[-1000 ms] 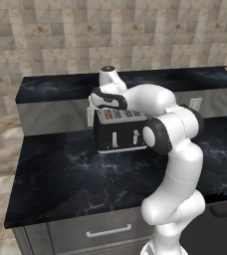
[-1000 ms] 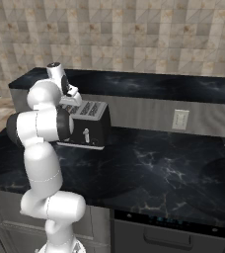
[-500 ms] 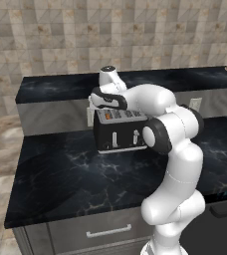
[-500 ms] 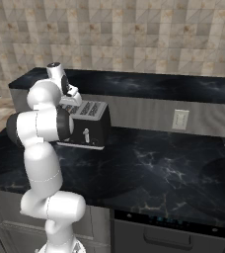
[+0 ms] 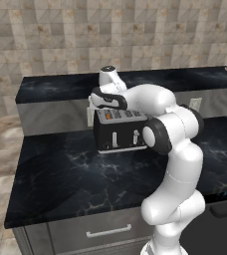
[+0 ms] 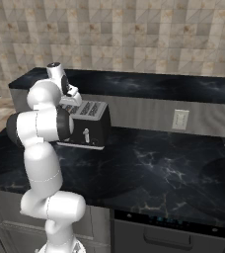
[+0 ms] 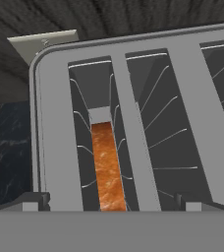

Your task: Start the toaster. Once the lever pops up, take the bread to the plate on the dining counter.

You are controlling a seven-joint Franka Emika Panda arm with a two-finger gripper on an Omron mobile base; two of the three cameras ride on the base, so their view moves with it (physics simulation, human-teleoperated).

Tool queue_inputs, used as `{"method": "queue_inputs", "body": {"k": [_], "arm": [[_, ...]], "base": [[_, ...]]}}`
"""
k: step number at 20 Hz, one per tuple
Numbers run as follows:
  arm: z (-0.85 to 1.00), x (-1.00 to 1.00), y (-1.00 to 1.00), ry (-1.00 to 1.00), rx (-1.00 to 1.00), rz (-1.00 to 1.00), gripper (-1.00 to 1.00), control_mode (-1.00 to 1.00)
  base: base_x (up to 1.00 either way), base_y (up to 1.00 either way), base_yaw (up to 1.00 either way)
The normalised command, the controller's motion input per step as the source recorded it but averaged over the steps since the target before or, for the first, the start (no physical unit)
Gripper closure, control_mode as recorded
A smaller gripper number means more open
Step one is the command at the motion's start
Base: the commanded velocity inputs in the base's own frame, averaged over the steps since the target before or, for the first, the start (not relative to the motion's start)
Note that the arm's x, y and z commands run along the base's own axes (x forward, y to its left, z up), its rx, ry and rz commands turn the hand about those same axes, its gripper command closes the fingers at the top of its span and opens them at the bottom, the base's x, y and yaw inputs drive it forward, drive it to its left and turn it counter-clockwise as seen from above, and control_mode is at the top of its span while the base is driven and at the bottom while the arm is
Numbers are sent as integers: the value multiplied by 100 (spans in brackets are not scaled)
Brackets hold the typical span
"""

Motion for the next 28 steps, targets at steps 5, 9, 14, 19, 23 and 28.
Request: {"method": "queue_inputs", "body": {"k": [5,9,14,19,23,28], "arm": [[0,0,0,0,0,0,-100,-100],[0,0,0,0,0,0,-100,-100],[0,0,0,0,0,0,-100,-100],[0,0,0,0,0,0,-100,-100],[0,0,0,0,0,0,-100,-100],[0,0,0,0,0,0,-100,-100]], "base": [[0,0,0],[0,0,0],[0,0,0],[0,0,0],[0,0,0],[0,0,0]]}}
